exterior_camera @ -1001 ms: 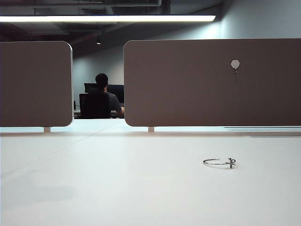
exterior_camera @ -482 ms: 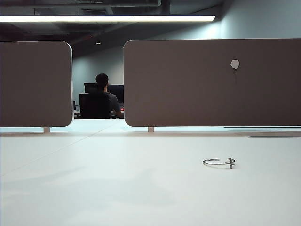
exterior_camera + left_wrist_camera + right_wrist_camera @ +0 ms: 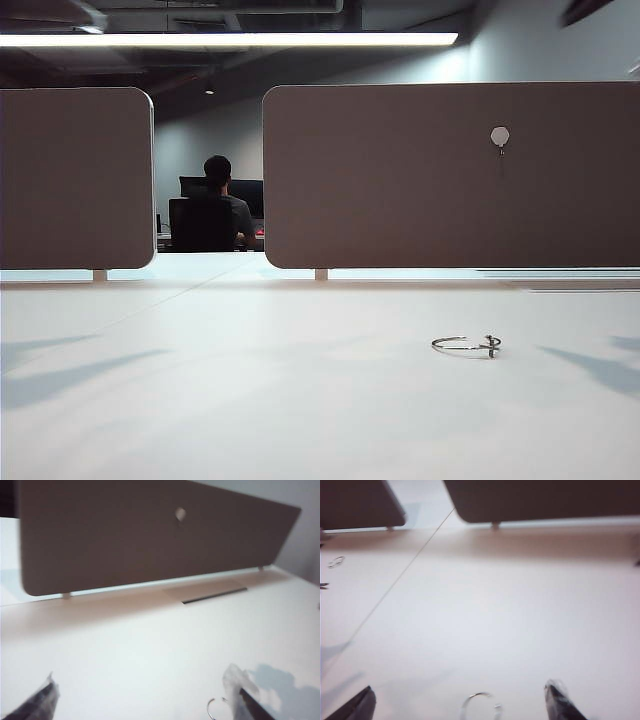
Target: Hang the earring on the hook.
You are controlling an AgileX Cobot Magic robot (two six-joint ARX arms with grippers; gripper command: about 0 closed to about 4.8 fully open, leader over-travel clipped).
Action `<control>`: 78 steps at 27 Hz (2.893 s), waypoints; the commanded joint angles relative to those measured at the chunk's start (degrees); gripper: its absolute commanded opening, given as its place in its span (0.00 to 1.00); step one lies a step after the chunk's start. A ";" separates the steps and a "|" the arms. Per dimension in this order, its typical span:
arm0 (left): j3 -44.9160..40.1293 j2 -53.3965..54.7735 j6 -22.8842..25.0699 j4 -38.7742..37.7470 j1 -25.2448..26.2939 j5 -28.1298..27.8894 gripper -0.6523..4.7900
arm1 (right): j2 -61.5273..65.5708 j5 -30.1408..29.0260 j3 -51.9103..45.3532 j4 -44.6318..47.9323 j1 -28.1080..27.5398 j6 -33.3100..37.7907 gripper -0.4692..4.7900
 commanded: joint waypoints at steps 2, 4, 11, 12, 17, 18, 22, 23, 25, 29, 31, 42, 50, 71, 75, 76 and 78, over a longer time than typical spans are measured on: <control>4.39 7.30 7.48 -1.09 -8.26 -6.25 1.00 | 7.67 -0.33 1.18 0.74 4.35 12.35 0.93; 6.03 9.97 8.37 -2.64 -11.02 -7.80 1.00 | 10.47 -0.09 1.18 0.55 6.25 12.57 0.89; 7.10 15.85 11.93 -4.72 -18.16 -12.28 1.00 | 20.24 0.35 1.18 1.01 10.16 17.49 0.69; 7.10 16.28 12.63 -5.31 -18.53 -12.79 1.00 | 21.20 0.33 1.18 1.16 10.43 18.08 0.71; 7.10 17.84 12.94 -7.72 -18.80 -12.94 1.00 | 26.14 0.22 1.18 2.54 10.60 20.44 0.93; 7.10 17.88 12.96 -8.04 -18.78 -12.96 1.00 | 26.93 0.31 1.18 2.78 10.75 21.66 0.93; 7.10 17.90 12.98 -8.17 -18.75 -12.96 1.00 | 30.73 0.44 1.18 2.80 10.93 25.97 0.93; 7.10 17.90 12.98 -8.17 -18.75 -12.94 1.00 | 31.47 0.28 1.18 2.78 10.93 26.64 0.93; 7.10 17.90 13.00 -8.22 -18.75 -12.96 1.00 | 32.98 0.26 1.18 2.71 11.19 27.58 0.93; 7.10 17.90 13.22 -8.22 -18.75 -12.96 1.00 | 35.19 1.81 1.18 2.75 12.37 27.50 0.93; 7.10 17.90 13.22 -8.22 -18.75 -12.96 1.00 | 36.13 3.19 1.18 3.02 13.14 27.50 0.93; 7.10 17.90 13.22 -9.09 -18.73 -13.00 1.00 | 41.48 7.52 1.18 5.92 15.08 29.42 0.89; 7.10 17.90 13.25 -10.49 -18.71 -14.49 1.00 | 44.94 7.61 1.18 5.95 15.08 30.03 0.67; 7.10 17.88 14.73 -11.23 -18.69 -15.37 1.00 | 49.75 7.52 1.16 2.45 15.08 28.44 0.28; 7.10 17.88 14.73 -11.28 -18.69 -15.78 1.00 | 49.72 6.86 1.16 2.82 15.08 27.43 0.08; 7.10 17.88 14.73 -11.26 -18.69 -15.78 1.00 | 49.72 6.75 1.16 2.93 15.08 27.34 0.08; 7.10 17.88 14.73 -11.26 -18.69 -15.80 1.00 | 49.68 6.43 1.16 3.82 15.08 27.23 0.08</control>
